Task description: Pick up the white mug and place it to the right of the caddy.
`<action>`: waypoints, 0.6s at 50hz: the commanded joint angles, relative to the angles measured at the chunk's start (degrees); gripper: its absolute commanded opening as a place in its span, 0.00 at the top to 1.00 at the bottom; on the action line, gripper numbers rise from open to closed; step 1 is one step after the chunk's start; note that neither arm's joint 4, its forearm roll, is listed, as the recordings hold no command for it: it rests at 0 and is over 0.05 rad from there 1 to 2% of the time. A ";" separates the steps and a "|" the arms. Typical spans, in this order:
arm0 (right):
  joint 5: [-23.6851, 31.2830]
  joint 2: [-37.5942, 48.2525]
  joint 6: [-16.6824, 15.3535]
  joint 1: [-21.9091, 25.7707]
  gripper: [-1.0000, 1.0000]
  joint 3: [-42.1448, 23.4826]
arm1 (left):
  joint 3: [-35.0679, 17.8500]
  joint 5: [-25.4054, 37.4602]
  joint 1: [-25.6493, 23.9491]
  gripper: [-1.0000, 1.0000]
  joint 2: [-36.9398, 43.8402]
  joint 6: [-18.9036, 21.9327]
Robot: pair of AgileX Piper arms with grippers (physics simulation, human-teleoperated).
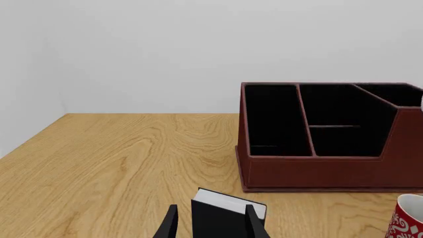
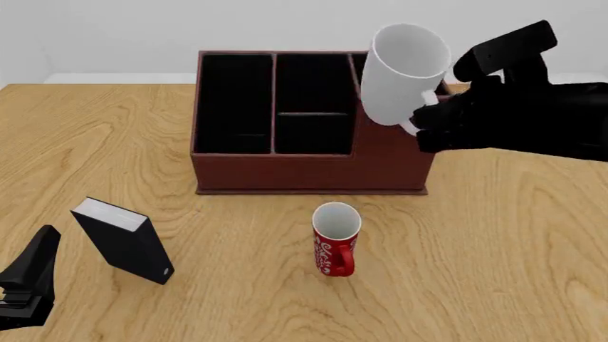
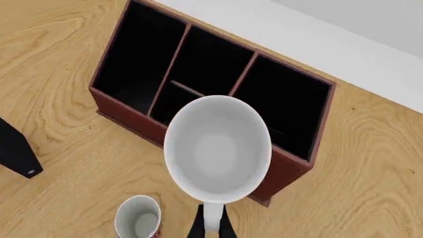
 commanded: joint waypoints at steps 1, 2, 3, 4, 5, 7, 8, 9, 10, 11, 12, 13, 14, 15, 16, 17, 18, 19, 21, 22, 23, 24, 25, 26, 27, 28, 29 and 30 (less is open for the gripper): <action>1.01 -4.14 0.64 -5.02 1.00 2.25 | 0.00 0.00 0.00 0.00 0.00 0.00; 1.35 -5.04 0.42 -6.09 1.00 2.58 | 0.00 0.00 0.00 0.00 0.00 0.00; 1.53 -5.42 0.57 -6.24 1.00 2.68 | 0.00 0.00 0.00 0.00 0.00 0.00; 1.78 -6.37 0.31 -7.20 1.00 2.92 | 0.00 0.00 0.00 0.00 0.00 0.00; 1.95 -7.05 -0.31 -8.26 1.00 3.31 | 0.00 0.00 0.00 0.00 0.00 0.00; 2.29 -7.47 0.15 -8.08 1.00 3.31 | 0.00 0.00 0.00 0.00 0.00 0.00; 2.50 -8.32 0.03 -8.89 1.00 3.63 | 0.00 0.00 0.00 0.00 0.00 0.00; 2.56 -8.50 0.04 -9.00 1.00 3.80 | 0.00 0.00 0.00 0.00 0.00 0.00; 2.59 -8.93 0.03 -9.74 1.00 4.18 | 0.00 0.00 0.00 0.00 0.00 0.00; 2.60 -9.16 0.08 -10.09 1.00 4.39 | 0.00 0.00 0.00 0.00 0.00 0.00; 2.80 -9.71 0.49 -10.88 1.00 4.70 | 0.00 0.00 0.00 0.00 0.00 0.00; 2.83 -9.88 0.41 -11.20 1.00 4.83 | 0.00 0.00 0.00 0.00 0.00 0.00; 2.96 -10.45 0.42 -12.41 1.00 5.13 | 0.00 0.00 0.00 0.00 0.00 0.00; 3.00 -10.67 0.26 -13.00 1.00 5.37 | 0.00 0.00 0.00 0.00 0.00 0.00; 3.14 -10.93 0.37 -13.55 1.00 5.45 | 0.00 0.00 0.00 0.00 0.00 0.00; 3.40 -11.41 0.53 -14.39 1.00 5.51 | 0.00 0.00 0.00 0.00 0.00 0.00; 3.58 -11.50 1.04 -14.22 1.00 5.39 | 0.00 0.00 0.00 0.00 0.00 0.00; 3.55 -11.66 0.98 -14.60 1.00 5.58 | 0.00 0.00 0.00 0.00 0.00 0.00; 3.55 -12.15 1.24 -15.65 1.00 6.11 | 0.00 0.00 0.00 0.00 0.00 0.00; 3.60 -12.73 1.62 -16.69 1.00 6.48 | 0.00 0.00 0.00 0.00 0.00 0.00; 3.65 -12.89 1.78 -17.01 1.00 6.63 | 0.00 0.00 0.00 0.00 0.00 0.00; 3.67 -13.33 2.00 -17.60 1.00 6.86 | 0.00 0.00 0.00 0.00 0.00 0.00; 3.71 -13.48 2.07 -17.96 1.00 6.97 | 0.00 0.00 0.00 0.00 0.00 0.00; 3.65 -13.62 2.19 -18.00 1.00 7.10 | 0.00 0.00 0.00 0.00 0.00 0.00; 3.60 -13.59 2.36 -18.01 1.00 7.22 | 0.00 0.00 0.00 0.00 0.00 0.00; 3.48 -13.67 2.28 -18.45 1.00 7.49 | 0.00 0.00 0.00 0.00 0.00 0.00; 3.55 -13.78 2.40 -18.55 1.00 7.60 | 0.00 0.00 0.00 0.00 0.00 0.00; 3.74 -14.07 2.44 -18.95 1.00 7.61 | 0.00 0.00 0.00 0.00 0.00 0.00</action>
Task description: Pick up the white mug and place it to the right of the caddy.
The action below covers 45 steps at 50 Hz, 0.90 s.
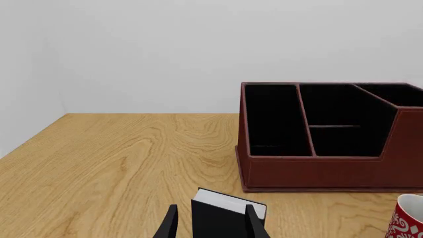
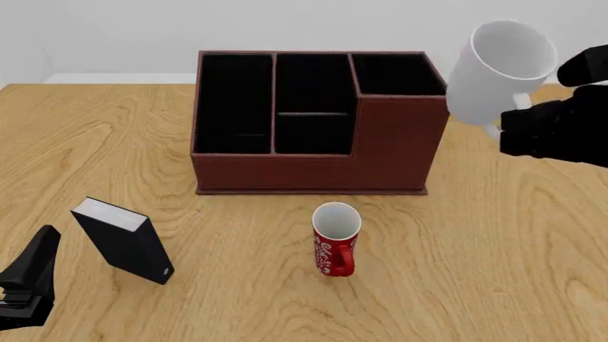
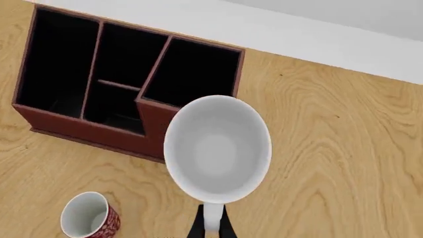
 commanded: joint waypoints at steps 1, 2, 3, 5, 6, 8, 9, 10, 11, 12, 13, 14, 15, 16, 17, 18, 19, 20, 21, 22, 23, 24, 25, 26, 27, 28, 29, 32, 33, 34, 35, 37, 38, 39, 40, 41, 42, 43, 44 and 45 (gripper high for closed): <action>0.76 -3.04 1.61 -4.44 1.00 1.48 | 0.00 0.00 0.00 0.00 0.00 0.00; 0.96 -3.38 1.52 -4.90 1.00 1.63 | 0.00 0.00 0.00 0.00 0.00 0.00; 0.99 -3.66 1.38 -5.57 1.00 1.85 | 0.00 0.00 0.00 0.00 0.00 0.00; 1.21 -4.26 1.44 -6.96 1.00 2.18 | 0.00 0.00 0.00 0.00 0.00 0.00; 1.33 -4.61 1.77 -7.43 1.00 2.28 | 0.00 0.00 0.00 0.00 0.00 0.00; 1.29 -4.81 1.83 -8.19 1.00 2.57 | 0.00 0.00 0.00 0.00 0.00 0.00; 1.19 -4.86 1.81 -8.76 1.00 2.78 | 0.00 0.00 0.00 0.00 0.00 0.00; 1.22 -4.99 2.00 -9.44 1.00 2.86 | 0.00 0.00 0.00 0.00 0.00 0.00; 1.24 -5.02 1.95 -9.66 1.00 2.88 | 0.00 0.00 0.00 0.00 0.00 0.00; 1.47 -5.41 1.96 -10.84 1.00 2.89 | 0.00 0.00 0.00 0.00 0.00 0.00; 1.62 -5.39 2.37 -10.41 1.00 2.72 | 0.00 0.00 0.00 0.00 0.00 0.00; 1.81 -5.54 2.17 -11.19 1.00 2.59 | 0.00 0.00 0.00 0.00 0.00 0.00; 1.91 -5.45 2.32 -11.40 1.00 2.42 | 0.00 0.00 0.00 0.00 0.00 0.00; 2.00 -5.45 2.24 -12.05 1.00 2.28 | 0.00 0.00 0.00 0.00 0.00 0.00; 2.05 -5.42 2.15 -12.80 1.00 2.14 | 0.00 0.00 0.00 0.00 0.00 0.00; 2.00 -5.53 1.91 -13.79 1.00 2.13 | 0.00 0.00 0.00 0.00 0.00 0.00; 1.83 -5.25 1.98 -13.92 1.00 2.12 | 0.00 0.00 0.00 0.00 0.00 0.00; 1.64 -4.94 2.18 -13.83 1.00 2.09 | 0.00 0.00 0.00 0.00 0.00 0.00; 1.51 -4.74 2.08 -14.21 1.00 2.11 | 0.00 0.00 0.00 0.00 0.00 0.00; 1.37 -4.47 2.24 -14.43 1.00 1.98 | 0.00 0.00 0.00 0.00 0.00 0.00; 1.35 -4.35 2.31 -14.52 1.00 1.83 | 0.00 0.00 0.00 0.00 0.00 0.00; 1.21 -3.88 2.38 -14.73 1.00 1.56 | 0.00 0.00 0.00 0.00 0.00 0.00; 1.08 -3.58 2.36 -14.99 1.00 1.43 | 0.00 0.00 0.00 0.00 0.00 0.00; 0.99 -3.23 2.48 -15.25 1.00 1.17 | 0.00 0.00 0.00 0.00 0.00 0.00; 0.93 -2.91 2.49 -15.38 1.00 0.95 | 0.00 0.00 0.00 0.00 0.00 0.00; 0.92 -2.77 2.53 -15.43 1.00 0.79 | 0.00 0.00 0.00 0.00 0.00 0.00; 0.86 -2.46 2.52 -15.42 1.00 0.59 | 0.00 0.00 0.00 0.00 0.00 0.00; 0.51 -1.36 2.56 -15.70 1.00 -0.08 | 0.00 0.00 0.00 0.00 0.00 0.00; 0.43 -1.16 2.51 -15.80 1.00 -0.20 | 0.00 0.00 0.00 0.00 0.00 0.00; 0.33 -0.60 2.28 -16.15 1.00 -0.52 | 0.00 0.00 0.00 0.00 0.00 0.00; 0.14 -0.19 2.21 -16.18 1.00 -0.72 | 0.00 0.00 0.00 0.00 0.00 0.00; -0.10 0.84 2.17 -16.68 1.00 -1.41 | 0.00 0.00 0.00 0.00 0.00 0.00; -0.13 1.34 2.24 -16.76 1.00 -1.81 | 0.00 0.00 0.00 0.00 0.00 0.00; -0.20 1.73 2.31 -16.84 1.00 -2.08 | 0.00 0.00 0.00 0.00 0.00 0.00; -0.41 2.45 2.34 -17.05 1.00 -2.48 | 0.00 0.00 0.00 0.00 0.00 0.00; -0.60 3.04 2.25 -17.53 1.00 -2.71 | 0.00 0.00 0.00 0.00 0.00 0.00; -0.85 3.99 2.12 -17.90 1.00 -3.23 | 0.00 0.00 0.00 0.00 0.00 0.00; -0.82 4.39 2.16 -18.21 1.00 -3.58 | 0.00 0.00 0.00 0.00 0.00 0.00; -0.78 4.96 2.19 -18.46 1.00 -4.05 | 0.00 0.00 0.00 0.00 0.00 0.00; -0.72 5.24 2.19 -18.51 1.00 -4.39 | 0.00 0.00 0.00 0.00 0.00 0.00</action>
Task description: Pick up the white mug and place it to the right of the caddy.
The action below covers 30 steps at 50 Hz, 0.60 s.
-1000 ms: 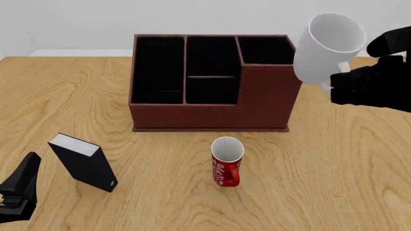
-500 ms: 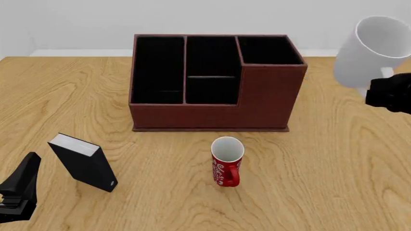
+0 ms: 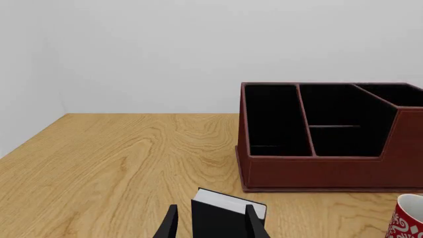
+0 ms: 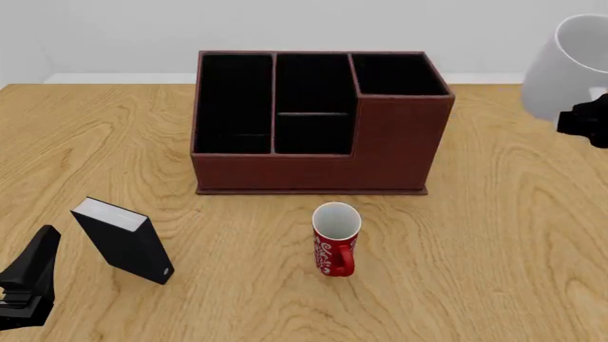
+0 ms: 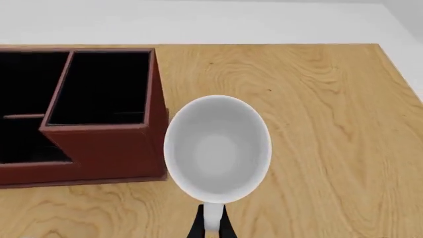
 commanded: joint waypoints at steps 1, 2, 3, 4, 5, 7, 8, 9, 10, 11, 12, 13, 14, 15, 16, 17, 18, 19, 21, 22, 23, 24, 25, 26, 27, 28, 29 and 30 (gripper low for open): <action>-0.74 4.85 0.51 -2.32 1.00 -3.79 | 0.00 0.00 0.00 0.00 0.00 0.00; -0.66 5.28 0.51 -2.36 1.00 -4.28 | 0.00 0.00 0.00 0.00 0.00 0.00; -0.69 5.65 0.54 -2.32 1.00 -4.57 | 0.00 0.00 0.00 0.00 0.00 0.00; -0.73 6.26 0.54 -2.39 1.00 -5.06 | 0.00 0.00 0.00 0.00 0.00 0.00; -0.77 6.89 0.46 -2.42 1.00 -5.51 | 0.00 0.00 0.00 0.00 0.00 0.00; -0.92 8.11 0.39 -2.36 1.00 -6.23 | 0.00 0.00 0.00 0.00 0.00 0.00; -0.96 8.98 0.45 -2.36 1.00 -6.72 | 0.00 0.00 0.00 0.00 0.00 0.00; -0.93 9.72 0.38 -2.38 1.00 -7.24 | 0.00 0.00 0.00 0.00 0.00 0.00; -0.91 10.23 0.40 -2.29 1.00 -7.57 | 0.00 0.00 0.00 0.00 0.00 0.00; -0.84 10.81 0.36 -2.29 1.00 -8.12 | 0.00 0.00 0.00 0.00 0.00 0.00; -0.74 11.30 0.36 -2.15 1.00 -8.50 | 0.00 0.00 0.00 0.00 0.00 0.00; -0.64 11.91 0.39 -2.04 1.00 -9.03 | 0.00 0.00 0.00 0.00 0.00 0.00; -0.46 12.49 0.46 -1.95 1.00 -9.58 | 0.00 0.00 0.00 0.00 0.00 0.00; -0.29 12.80 0.47 -1.93 1.00 -9.94 | 0.00 0.00 0.00 0.00 0.00 0.00; -0.19 13.37 0.42 -1.95 1.00 -10.46 | 0.00 0.00 0.00 0.00 0.00 0.00; -0.03 13.96 0.40 -1.98 1.00 -11.02 | 0.00 0.00 0.00 0.00 0.00 0.00; 0.01 14.21 0.35 -1.94 1.00 -11.21 | 0.00 0.00 0.00 0.00 0.00 0.00; 0.10 15.19 0.42 -1.89 1.00 -11.98 | 0.00 0.00 0.00 0.00 0.00 0.00; 0.34 16.15 0.27 -2.13 1.00 -12.98 | 0.00 0.00 0.00 0.00 0.00 0.00; 0.56 16.73 0.20 -2.66 1.00 -13.61 | 0.00 0.00 0.00 0.00 0.00 0.00; 0.66 17.16 -0.05 -2.95 1.00 -13.97 | 0.00 0.00 0.00 0.00 0.00 0.00; 0.81 17.88 -0.08 -2.94 1.00 -14.65 | 0.00 0.00 0.00 0.00 0.00 0.00; 0.92 18.20 -0.15 -2.99 1.00 -14.97 | 0.00 0.00 0.00 0.00 0.00 0.00; 1.09 18.72 -0.01 -2.63 1.00 -15.47 | 0.00 0.00 0.00 0.00 0.00 0.00; 1.13 19.44 0.16 -2.54 1.00 -15.92 | 0.00 0.00 0.00 0.00 0.00 0.00; 1.09 19.92 0.02 -2.81 1.00 -16.21 | 0.00 0.00 0.00 0.00 0.00 0.00; 1.07 20.43 -0.01 -2.89 1.00 -16.47 | 0.00 0.00 0.00 0.00 0.00 0.00; 1.02 20.94 0.35 -2.63 1.00 -16.75 | 0.00 0.00 0.00 0.00 0.00 0.00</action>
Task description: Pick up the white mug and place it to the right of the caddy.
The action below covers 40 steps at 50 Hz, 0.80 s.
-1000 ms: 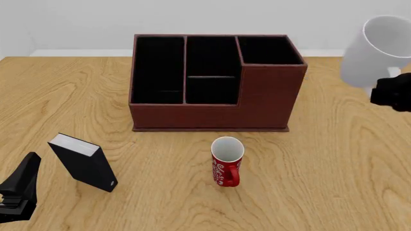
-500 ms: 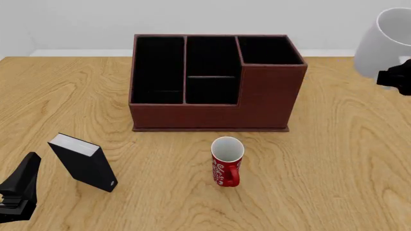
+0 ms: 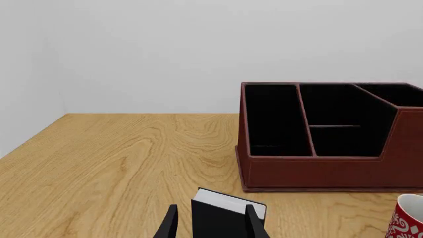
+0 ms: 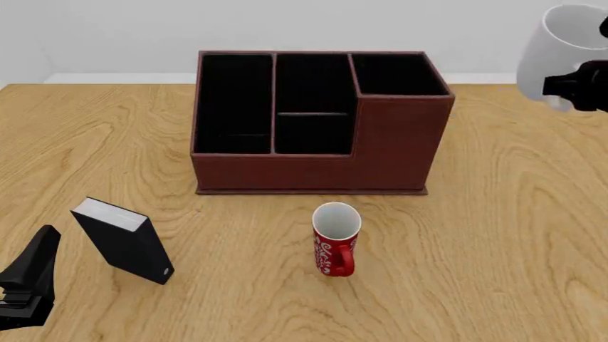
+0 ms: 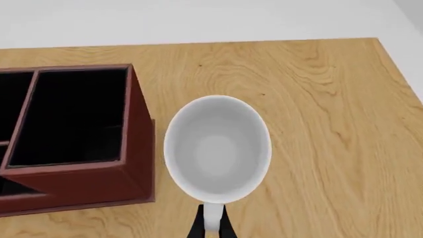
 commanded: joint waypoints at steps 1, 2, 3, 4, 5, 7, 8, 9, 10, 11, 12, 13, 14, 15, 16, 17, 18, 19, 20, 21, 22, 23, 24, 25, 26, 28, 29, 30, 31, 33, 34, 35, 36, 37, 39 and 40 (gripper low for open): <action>0.48 6.38 0.56 -0.36 1.00 -5.10 | 0.00 0.00 0.00 0.00 0.00 0.00; 0.44 6.65 0.66 -0.22 1.00 -5.24 | 0.00 0.00 0.00 0.00 0.00 0.00; 0.62 7.61 1.69 0.96 1.00 -5.67 | 0.00 0.00 0.00 0.00 0.00 0.00; 0.53 8.97 1.90 1.48 1.00 -6.17 | 0.00 0.00 0.00 0.00 0.00 0.00; 0.55 10.05 2.45 2.20 1.00 -6.46 | 0.00 0.00 0.00 0.00 0.00 0.00; -0.06 11.66 2.20 1.46 1.00 -6.81 | 0.00 0.00 0.00 0.00 0.00 0.00; -0.53 12.97 2.13 1.38 1.00 -7.06 | 0.00 0.00 0.00 0.00 0.00 0.00; -0.87 14.61 2.35 1.32 1.00 -7.44 | 0.00 0.00 0.00 0.00 0.00 0.00; -1.17 15.34 1.81 0.88 1.00 -7.55 | 0.00 0.00 0.00 0.00 0.00 0.00; -1.44 16.52 2.15 1.09 1.00 -8.01 | 0.00 0.00 0.00 0.00 0.00 0.00; -1.45 17.10 1.88 0.82 1.00 -8.19 | 0.00 0.00 0.00 0.00 0.00 0.00; -1.51 17.56 2.07 0.94 1.00 -8.54 | 0.00 0.00 0.00 0.00 0.00 0.00; -1.41 18.69 2.05 0.93 1.00 -9.28 | 0.00 0.00 0.00 0.00 0.00 0.00; -1.38 18.97 2.02 0.82 1.00 -9.60 | 0.00 0.00 0.00 0.00 0.00 0.00; -1.22 19.28 2.10 0.91 1.00 -10.00 | 0.00 0.00 0.00 0.00 0.00 0.00; -1.10 19.92 1.83 0.81 1.00 -10.65 | 0.00 0.00 0.00 0.00 0.00 0.00; -0.98 20.21 1.70 0.82 1.00 -11.00 | 0.00 0.00 0.00 0.00 0.00 0.00; -0.74 20.39 1.77 0.76 1.00 -11.59 | 0.00 0.00 0.00 0.00 0.00 0.00; -0.58 20.57 1.69 0.72 1.00 -11.92 | 0.00 0.00 0.00 0.00 0.00 0.00; -0.43 20.73 1.73 0.78 1.00 -12.32 | 0.00 0.00 0.00 0.00 0.00 0.00; -0.17 21.09 1.87 0.87 1.00 -12.96 | 0.00 0.00 0.00 0.00 0.00 0.00; -0.08 21.31 1.78 0.81 1.00 -13.30 | 0.00 0.00 0.00 0.00 0.00 0.00; 0.04 21.71 1.67 0.72 1.00 -13.88 | 0.00 0.00 0.00 0.00 0.00 0.00; 0.24 22.12 1.56 0.76 1.00 -14.40 | 0.00 0.00 0.00 0.00 0.00 0.00; 0.33 22.27 1.48 0.63 1.00 -14.69 | 0.00 0.00 0.00 0.00 0.00 0.00; 0.51 22.95 1.46 0.60 1.00 -15.53 | 0.00 0.00 0.00 0.00 0.00 0.00; 0.54 23.70 1.53 0.59 1.00 -16.17 | 0.00 0.00 0.00 0.00 0.00 0.00; 0.48 24.18 1.57 0.67 1.00 -16.53 | 0.00 0.00 0.00 0.00 0.00 0.00; 0.25 25.16 1.24 0.32 1.00 -16.89 | 0.00 0.00 0.00 0.00 0.00 0.00; -0.01 26.20 1.25 0.28 1.00 -17.40 | 0.00 0.00 0.00 0.00 0.00 0.00; -0.03 26.63 1.22 0.17 1.00 -17.62 | 0.00 0.00 0.00 0.00 0.00 0.00; -0.22 27.31 1.02 -0.06 1.00 -17.99 | 0.00 0.00 0.00 0.00 0.00 0.00; -0.21 27.68 1.12 -0.08 1.00 -18.19 | 0.00 0.00 0.00 0.00 0.00 0.00; -0.35 27.87 0.98 -0.18 1.00 -18.28 | 0.00 0.00 0.00 0.00 0.00 0.00; -0.64 28.81 0.70 -0.07 1.00 -18.73 | 0.00 0.00 0.00 0.00 0.00 0.00; -0.72 28.95 0.79 0.03 1.00 -18.88 | 0.00 0.00 0.00 0.00 0.00 0.00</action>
